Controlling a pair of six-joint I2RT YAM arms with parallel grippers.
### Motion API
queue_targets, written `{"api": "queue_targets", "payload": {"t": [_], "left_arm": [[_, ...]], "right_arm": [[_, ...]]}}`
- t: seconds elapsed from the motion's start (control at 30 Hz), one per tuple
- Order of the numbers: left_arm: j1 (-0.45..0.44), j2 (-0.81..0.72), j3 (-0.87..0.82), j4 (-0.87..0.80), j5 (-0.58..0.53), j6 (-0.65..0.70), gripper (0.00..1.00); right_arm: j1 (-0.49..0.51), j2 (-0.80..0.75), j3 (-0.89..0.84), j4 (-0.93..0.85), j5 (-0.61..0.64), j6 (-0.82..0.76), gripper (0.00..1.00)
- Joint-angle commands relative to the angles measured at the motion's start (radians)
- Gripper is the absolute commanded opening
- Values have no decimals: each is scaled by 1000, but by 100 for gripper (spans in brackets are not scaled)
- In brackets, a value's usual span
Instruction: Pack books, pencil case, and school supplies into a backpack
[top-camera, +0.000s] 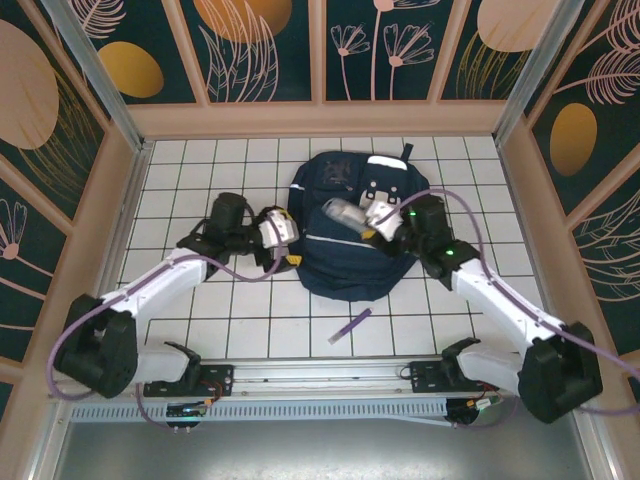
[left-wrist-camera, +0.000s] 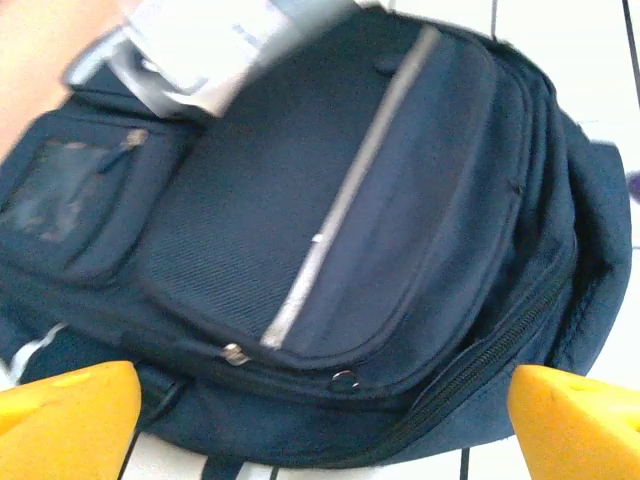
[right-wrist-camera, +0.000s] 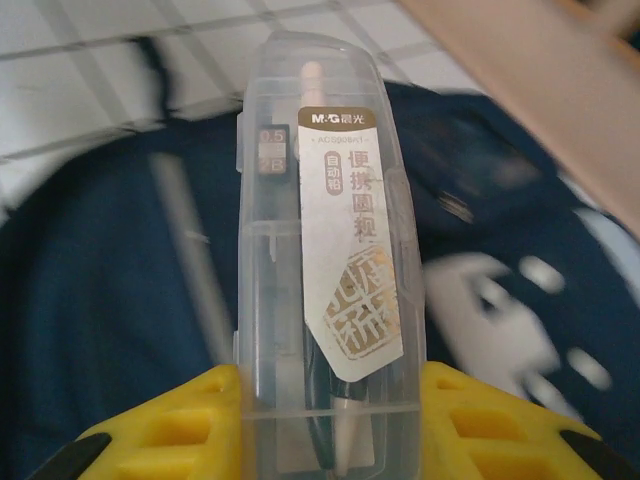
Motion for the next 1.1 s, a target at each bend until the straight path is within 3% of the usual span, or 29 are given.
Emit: {"api": "queue_targets", "payload": {"t": [0.0, 0.17, 0.4, 0.47, 0.6, 0.73, 0.9, 1.07], "left_arm": [[-73, 80, 35, 40, -47, 183, 94], [-145, 182, 61, 175, -136, 143, 88], [-231, 352, 255, 98, -414, 18, 59], [-238, 407, 272, 85, -441, 25, 47], [-239, 439, 330, 15, -399, 13, 0], [-237, 396, 382, -23, -321, -110, 0], [-214, 341, 428, -29, -256, -307, 0], [-192, 311, 472, 4, -182, -415, 0]], "right_arm": [[-86, -63, -41, 108, 153, 140, 24], [-132, -94, -71, 167, 125, 190, 24], [-134, -106, -104, 197, 85, 197, 24], [-137, -109, -110, 196, 77, 186, 24], [-140, -149, -120, 166, -4, 104, 25], [-141, -190, -67, -51, -219, -91, 25], [-138, -220, -71, -194, -345, -227, 23], [-83, -223, -65, -304, -515, -329, 24]]}}
